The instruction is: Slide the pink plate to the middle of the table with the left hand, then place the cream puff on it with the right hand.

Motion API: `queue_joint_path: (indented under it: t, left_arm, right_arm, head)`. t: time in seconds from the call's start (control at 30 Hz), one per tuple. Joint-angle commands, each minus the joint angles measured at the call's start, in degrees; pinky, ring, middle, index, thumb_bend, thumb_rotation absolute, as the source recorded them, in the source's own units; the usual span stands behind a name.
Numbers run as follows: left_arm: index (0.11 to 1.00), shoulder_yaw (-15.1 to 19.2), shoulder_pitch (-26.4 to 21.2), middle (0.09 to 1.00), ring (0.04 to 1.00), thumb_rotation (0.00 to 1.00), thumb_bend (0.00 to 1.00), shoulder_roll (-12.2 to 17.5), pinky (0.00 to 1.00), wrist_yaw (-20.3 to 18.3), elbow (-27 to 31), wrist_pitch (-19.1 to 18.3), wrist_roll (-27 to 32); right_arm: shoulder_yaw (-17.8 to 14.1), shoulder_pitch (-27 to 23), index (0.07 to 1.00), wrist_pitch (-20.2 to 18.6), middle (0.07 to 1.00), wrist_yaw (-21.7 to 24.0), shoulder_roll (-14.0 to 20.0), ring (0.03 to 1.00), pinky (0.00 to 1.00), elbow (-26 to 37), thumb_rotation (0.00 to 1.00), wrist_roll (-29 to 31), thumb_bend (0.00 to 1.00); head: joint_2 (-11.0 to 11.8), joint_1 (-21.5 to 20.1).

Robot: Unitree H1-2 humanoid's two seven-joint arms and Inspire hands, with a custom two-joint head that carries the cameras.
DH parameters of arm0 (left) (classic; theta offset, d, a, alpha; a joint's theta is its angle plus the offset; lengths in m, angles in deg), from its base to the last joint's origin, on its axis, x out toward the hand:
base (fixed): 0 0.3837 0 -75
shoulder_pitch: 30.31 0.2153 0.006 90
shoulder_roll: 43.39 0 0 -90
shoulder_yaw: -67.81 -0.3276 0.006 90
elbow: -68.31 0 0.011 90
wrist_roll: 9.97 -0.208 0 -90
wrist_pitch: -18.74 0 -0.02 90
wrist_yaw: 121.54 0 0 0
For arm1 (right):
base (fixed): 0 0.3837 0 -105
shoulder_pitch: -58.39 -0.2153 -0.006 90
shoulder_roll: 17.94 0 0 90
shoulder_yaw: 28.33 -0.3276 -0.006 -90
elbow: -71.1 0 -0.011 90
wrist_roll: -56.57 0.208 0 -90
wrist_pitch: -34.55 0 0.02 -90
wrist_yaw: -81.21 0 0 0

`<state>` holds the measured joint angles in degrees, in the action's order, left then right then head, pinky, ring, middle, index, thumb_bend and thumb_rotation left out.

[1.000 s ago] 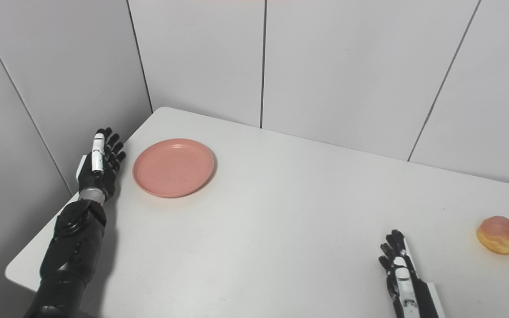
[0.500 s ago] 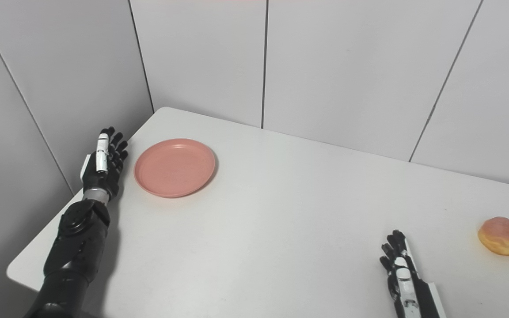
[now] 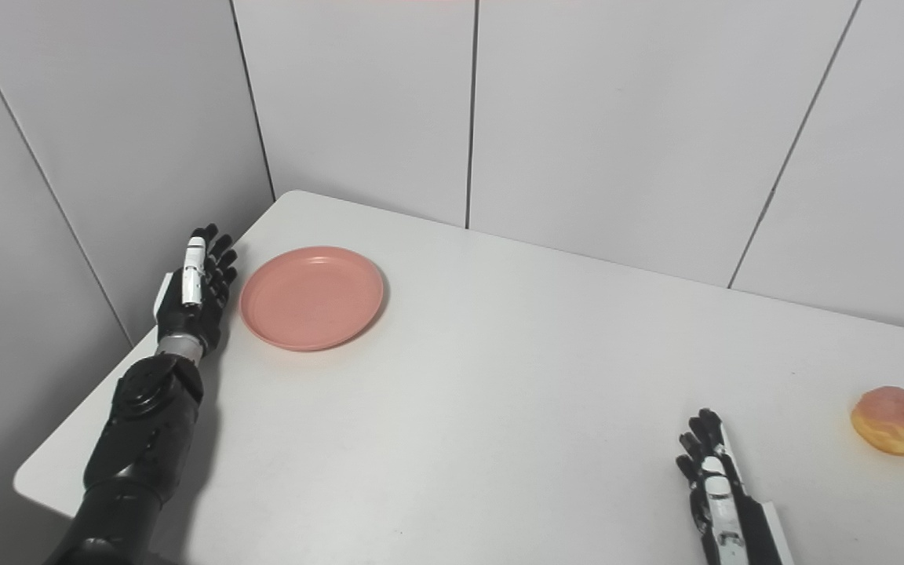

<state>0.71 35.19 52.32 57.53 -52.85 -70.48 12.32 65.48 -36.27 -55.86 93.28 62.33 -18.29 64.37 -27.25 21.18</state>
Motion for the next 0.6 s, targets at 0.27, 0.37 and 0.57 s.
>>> queue_joint_path:
  t: [0.27, 0.37, 0.57]
  left_arm:
    - [0.939, -2.67, -0.47, 0.946, 0.949, 1.00, 0.40, -2.56, 0.97, -2.12, 3.11, -2.60, 0.60]
    - [0.937, -3.44, -0.06, 0.943, 0.949, 1.00, 0.38, -3.24, 0.97, -2.12, 4.72, -2.94, 0.30]
    - [0.947, -4.94, 0.63, 0.963, 0.958, 1.00, 0.40, -4.63, 0.98, -2.08, 7.58, -4.54, -0.08]
  right_arm:
    - [-0.39, -0.47, 1.000, -0.29, 1.000, -0.55, -0.04, 1.000, 1.00, -0.71, 1.00, -0.57, 0.17]
    - [-0.44, -0.49, 1.000, -0.38, 1.000, -0.35, -0.10, 1.000, 1.00, -0.60, 1.00, -0.18, 0.17]
    - [-0.49, -0.53, 1.000, -0.20, 1.000, -0.53, -0.18, 1.000, 1.00, -0.80, 1.00, -0.19, 0.18]
  head:
    - [-0.40, -0.52]
    - [-0.50, -0.64]
    - [-0.74, -0.98]
